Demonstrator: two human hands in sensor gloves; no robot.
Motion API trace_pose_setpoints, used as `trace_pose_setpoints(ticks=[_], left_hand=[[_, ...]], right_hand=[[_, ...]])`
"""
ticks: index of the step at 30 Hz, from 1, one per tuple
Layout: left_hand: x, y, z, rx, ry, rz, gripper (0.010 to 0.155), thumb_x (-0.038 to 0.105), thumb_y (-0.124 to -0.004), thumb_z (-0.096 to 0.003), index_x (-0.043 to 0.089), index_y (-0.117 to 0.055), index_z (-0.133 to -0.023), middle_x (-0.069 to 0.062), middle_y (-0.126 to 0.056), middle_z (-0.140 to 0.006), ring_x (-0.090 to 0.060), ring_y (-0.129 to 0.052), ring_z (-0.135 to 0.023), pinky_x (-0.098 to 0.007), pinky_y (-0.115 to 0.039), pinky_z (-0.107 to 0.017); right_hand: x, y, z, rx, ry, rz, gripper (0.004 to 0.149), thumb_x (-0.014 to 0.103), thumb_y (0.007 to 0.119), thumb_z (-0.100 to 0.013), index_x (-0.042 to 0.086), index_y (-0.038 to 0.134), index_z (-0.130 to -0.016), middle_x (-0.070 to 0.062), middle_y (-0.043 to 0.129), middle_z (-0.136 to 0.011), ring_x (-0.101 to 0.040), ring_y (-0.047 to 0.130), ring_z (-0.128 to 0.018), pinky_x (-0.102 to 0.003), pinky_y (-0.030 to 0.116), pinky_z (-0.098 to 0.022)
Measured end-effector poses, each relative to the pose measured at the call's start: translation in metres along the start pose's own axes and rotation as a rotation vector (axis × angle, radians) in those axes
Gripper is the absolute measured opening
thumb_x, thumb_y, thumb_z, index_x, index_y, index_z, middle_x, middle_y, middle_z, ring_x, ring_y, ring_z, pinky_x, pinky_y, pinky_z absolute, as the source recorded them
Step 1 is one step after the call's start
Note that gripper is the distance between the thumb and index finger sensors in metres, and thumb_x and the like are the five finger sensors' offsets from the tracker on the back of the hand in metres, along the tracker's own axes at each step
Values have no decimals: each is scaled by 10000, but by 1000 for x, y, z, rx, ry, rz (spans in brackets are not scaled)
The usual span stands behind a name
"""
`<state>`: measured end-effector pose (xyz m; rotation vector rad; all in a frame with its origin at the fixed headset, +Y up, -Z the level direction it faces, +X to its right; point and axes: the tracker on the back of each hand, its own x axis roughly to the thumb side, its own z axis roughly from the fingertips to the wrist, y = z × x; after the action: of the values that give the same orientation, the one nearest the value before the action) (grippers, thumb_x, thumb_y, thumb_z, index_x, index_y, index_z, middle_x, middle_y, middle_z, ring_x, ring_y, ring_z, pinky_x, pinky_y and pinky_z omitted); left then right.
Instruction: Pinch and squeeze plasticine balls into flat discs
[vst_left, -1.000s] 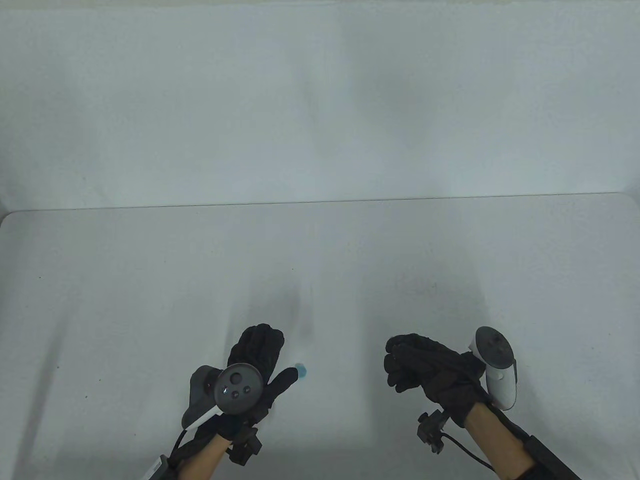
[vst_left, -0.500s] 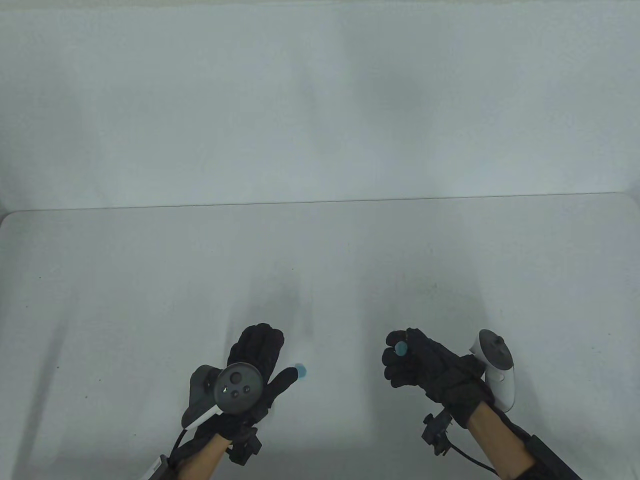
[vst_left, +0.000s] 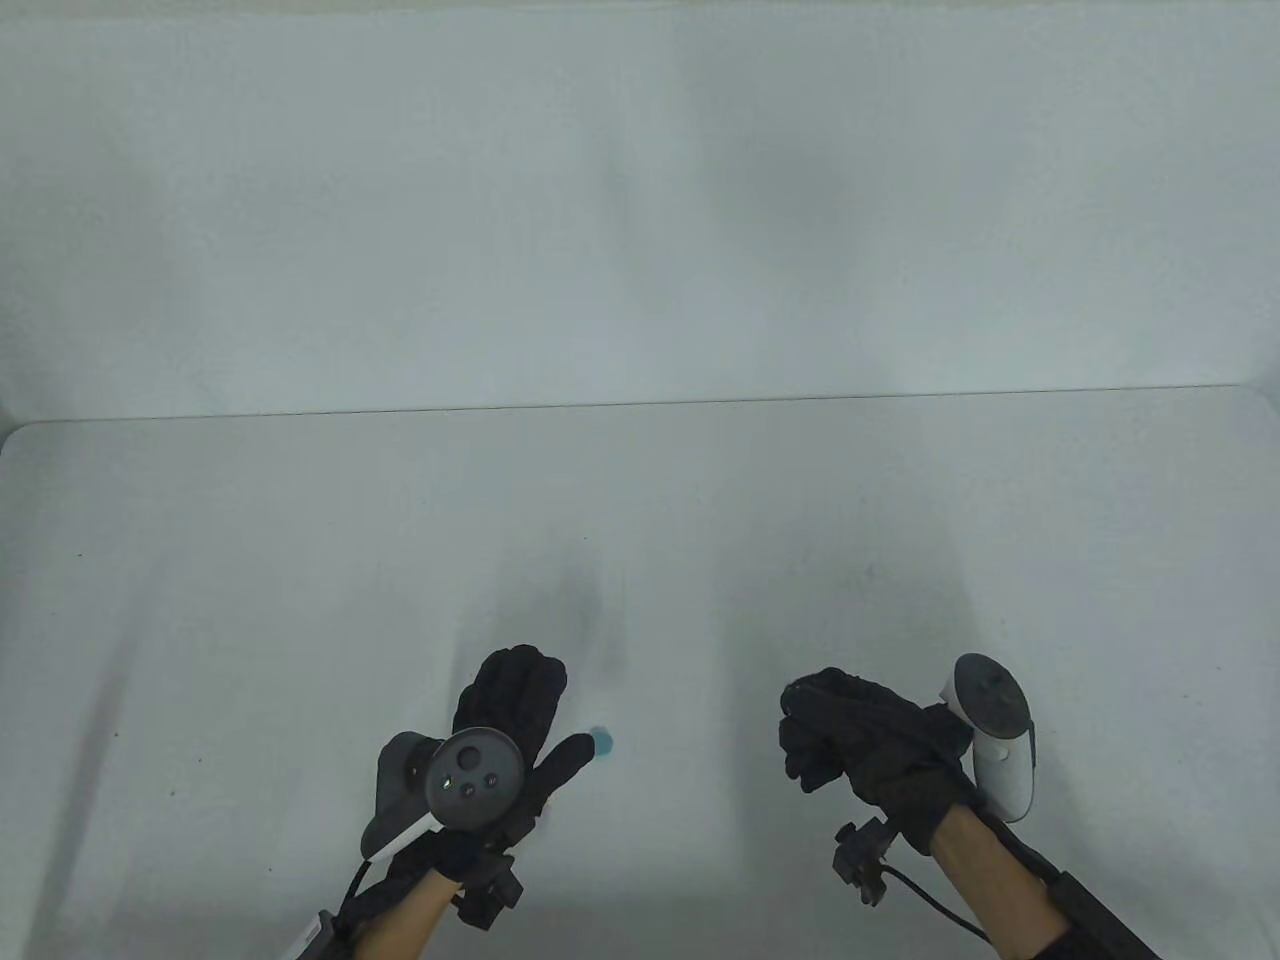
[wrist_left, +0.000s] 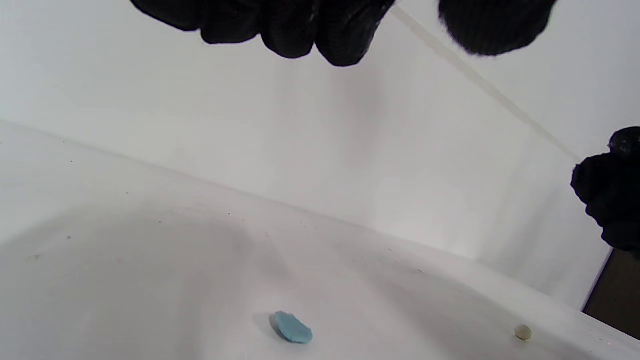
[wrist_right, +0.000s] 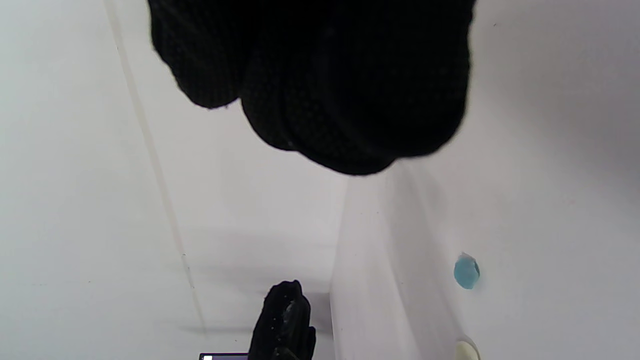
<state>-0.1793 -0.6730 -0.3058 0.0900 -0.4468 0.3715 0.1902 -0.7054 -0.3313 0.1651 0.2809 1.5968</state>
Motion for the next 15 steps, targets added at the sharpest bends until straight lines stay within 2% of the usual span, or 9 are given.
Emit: trace_pose_setpoints(ticks=[4,5,6,7,8,11,13,15], left_hand=[[0,0,0,-2,-1,-3,779,517,-629,-547,39,-476,-1142,-283,-423,-1165,-563,-431,-1061,-632,-451,-732],[0,0,0,-1,-2,-5,781,517,-629,-547,37,-473,-1142,-283,-422,-1165,-566,-431,-1060,-633,-450,-732],[0,0,0,1,-2,-4,780,517,-629,-547,37,-474,-1142,-284,-420,-1165,-566,-428,-1061,-633,-449,-732],[0,0,0,1,-2,-1,780,517,-630,-547,38,-474,-1142,-283,-420,-1165,-567,-428,-1060,-633,-449,-732],[-1,-1,0,-2,0,0,779,517,-629,-547,39,-473,-1142,-284,-419,-1165,-567,-426,-1060,-633,-447,-732],[0,-1,-1,-2,0,-6,781,517,-629,-547,37,-473,-1142,-285,-420,-1165,-568,-425,-1060,-634,-448,-732],[1,-2,-2,1,0,-2,781,516,-630,-547,38,-473,-1143,-285,-421,-1164,-569,-427,-1059,-635,-447,-731],[1,-2,-2,-1,1,-5,779,517,-630,-547,39,-474,-1142,-285,-421,-1164,-567,-429,-1059,-635,-448,-732]], right_hand=[[-5,-2,0,-3,18,-16,393,426,796,-533,136,808,-799,-18,979,-609,-150,1050,-434,-215,985,-279],[-8,-2,0,7,17,-37,480,487,757,-543,123,787,-854,-60,965,-678,-194,1038,-497,-239,979,-329],[-10,-2,0,45,8,-66,694,618,656,-547,62,725,-958,-147,916,-804,-290,1000,-619,-295,958,-404],[-13,-2,-1,127,-8,-160,837,700,578,-539,26,651,-1029,-203,844,-919,-373,941,-733,-376,919,-479],[-13,-2,0,137,-2,-191,889,715,566,-529,1,611,-1057,-242,803,-962,-419,908,-769,-413,901,-497],[-12,-4,0,98,-1,-131,886,723,570,-524,7,633,-1041,-225,833,-934,-385,944,-738,-381,919,-479],[-11,-6,1,53,7,-113,816,693,614,-530,23,696,-988,-188,902,-843,-319,1006,-636,-324,945,-431],[-10,-8,1,11,30,-93,687,605,683,-551,38,743,-934,-155,945,-757,-266,1036,-551,-280,961,-373]])
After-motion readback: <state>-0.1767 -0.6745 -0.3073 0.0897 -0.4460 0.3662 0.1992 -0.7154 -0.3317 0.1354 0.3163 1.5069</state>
